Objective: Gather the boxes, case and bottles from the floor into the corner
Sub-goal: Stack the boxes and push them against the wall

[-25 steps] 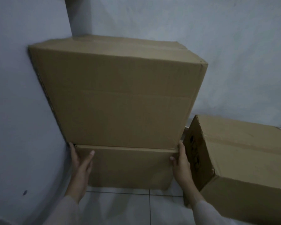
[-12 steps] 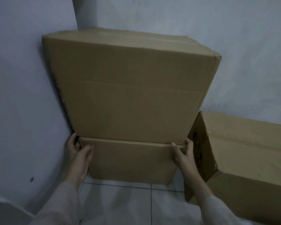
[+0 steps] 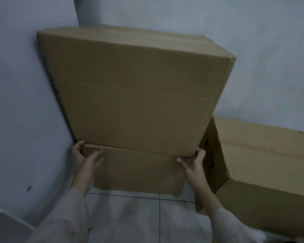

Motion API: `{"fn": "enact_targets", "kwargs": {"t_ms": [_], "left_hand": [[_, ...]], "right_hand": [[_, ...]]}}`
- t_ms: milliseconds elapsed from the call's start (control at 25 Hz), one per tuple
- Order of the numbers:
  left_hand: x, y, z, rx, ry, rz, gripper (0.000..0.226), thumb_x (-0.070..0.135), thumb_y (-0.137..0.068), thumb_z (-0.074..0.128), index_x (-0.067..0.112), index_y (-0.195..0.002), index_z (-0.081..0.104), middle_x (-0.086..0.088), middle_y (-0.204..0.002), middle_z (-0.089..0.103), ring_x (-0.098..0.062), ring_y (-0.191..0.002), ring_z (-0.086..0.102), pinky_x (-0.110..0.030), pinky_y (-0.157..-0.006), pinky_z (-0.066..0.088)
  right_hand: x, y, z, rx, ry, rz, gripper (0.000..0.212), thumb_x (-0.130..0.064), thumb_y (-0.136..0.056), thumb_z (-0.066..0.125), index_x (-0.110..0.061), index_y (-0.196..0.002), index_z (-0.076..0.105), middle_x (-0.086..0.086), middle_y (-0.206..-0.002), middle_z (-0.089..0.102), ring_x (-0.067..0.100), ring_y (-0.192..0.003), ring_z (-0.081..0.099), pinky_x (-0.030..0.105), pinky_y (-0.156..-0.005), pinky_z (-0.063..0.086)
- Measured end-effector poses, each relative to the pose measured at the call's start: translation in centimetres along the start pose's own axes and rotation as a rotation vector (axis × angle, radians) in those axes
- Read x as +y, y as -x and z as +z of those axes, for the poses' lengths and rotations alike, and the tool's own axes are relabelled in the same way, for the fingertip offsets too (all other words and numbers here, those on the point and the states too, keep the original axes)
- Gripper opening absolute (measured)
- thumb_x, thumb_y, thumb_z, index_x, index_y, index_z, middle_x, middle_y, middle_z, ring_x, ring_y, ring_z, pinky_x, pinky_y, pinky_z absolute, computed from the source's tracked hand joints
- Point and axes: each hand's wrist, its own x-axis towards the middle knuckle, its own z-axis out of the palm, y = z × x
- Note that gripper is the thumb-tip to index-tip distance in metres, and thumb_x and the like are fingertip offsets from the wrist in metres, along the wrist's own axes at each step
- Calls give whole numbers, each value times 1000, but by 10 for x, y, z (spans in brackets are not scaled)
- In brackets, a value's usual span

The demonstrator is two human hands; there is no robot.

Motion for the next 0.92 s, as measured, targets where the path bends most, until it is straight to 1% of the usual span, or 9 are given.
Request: {"fn": "enact_targets", "kwargs": {"t_ms": [80, 160, 280, 360, 440, 600, 680, 760, 920], "left_hand": [[5, -4, -1, 14, 44, -2, 66, -11, -84, 50, 18, -138, 25, -5, -151, 27, -30, -129, 42, -55, -93, 44], [9, -9, -4, -7, 65, -37, 73, -10, -83, 51, 21, -143, 23, -5, -152, 28, -27, -132, 39, -55, -92, 45], [12, -14, -10, -18, 84, -76, 63, -10, -84, 48, 16, -139, 30, -5, -150, 31, -22, -127, 43, -51, -92, 45], [11, -16, -13, -26, 78, -64, 51, -12, -83, 47, 13, -127, 39, -11, -148, 35, -20, -116, 47, -46, -88, 47], [9, -19, -16, -19, 54, -64, 49, -11, -81, 48, 4, -127, 39, -16, -145, 38, -22, -115, 48, -41, -85, 48], [9, -21, -14, 21, 41, -80, 55, -9, -82, 49, -1, -135, 34, -18, -142, 42, -18, -106, 53, -38, -87, 48], [8, -20, -11, 72, 11, -89, 50, -5, -85, 48, 1, -133, 37, -16, -141, 45, -20, -111, 53, -39, -91, 46], [9, -17, -3, 184, -86, -83, 49, 2, -86, 49, 5, -133, 36, -15, -141, 44, -27, -122, 50, -42, -95, 44], [14, 17, 37, 357, -320, -29, 50, 3, -85, 51, 1, -131, 30, -24, -141, 29, -35, -124, 41, -39, -101, 35]], "right_hand": [[0, -1, 0, -8, -13, 12, 54, -27, -84, 62, -29, -123, 24, 5, -133, 40, 23, -125, 44, 49, -104, 42], [1, -3, -1, -16, -51, 29, 54, -31, -85, 57, -29, -128, 26, 1, -130, 43, 20, -124, 45, 45, -104, 43], [4, -7, -3, -12, -100, 49, 40, -23, -93, 49, -27, -129, 32, -9, -119, 50, 18, -119, 47, 42, -103, 43], [7, -8, -4, -8, -153, 83, 31, -24, -95, 44, -32, -124, 34, -20, -114, 49, 17, -118, 47, 44, -103, 42], [10, -9, -5, -4, -182, 108, 26, -24, -97, 41, -31, -121, 35, -22, -112, 48, 18, -118, 47, 44, -103, 41], [8, -9, -6, -14, -144, 119, 23, -25, -98, 37, -30, -120, 33, -17, -110, 48, 17, -116, 45, 38, -100, 40], [3, -8, -8, -21, -95, 120, 29, -25, -98, 36, -27, -127, 31, -10, -114, 47, 15, -114, 44, 38, -100, 40], [-1, -9, -10, -29, -26, 147, 39, -24, -99, 35, -16, -136, 29, -3, -118, 45, 15, -112, 43, 33, -96, 40], [-15, -5, -17, -73, 64, 236, 37, -20, -99, 37, -5, -132, 36, 8, -126, 51, 23, -119, 48, 33, -97, 41]]}}
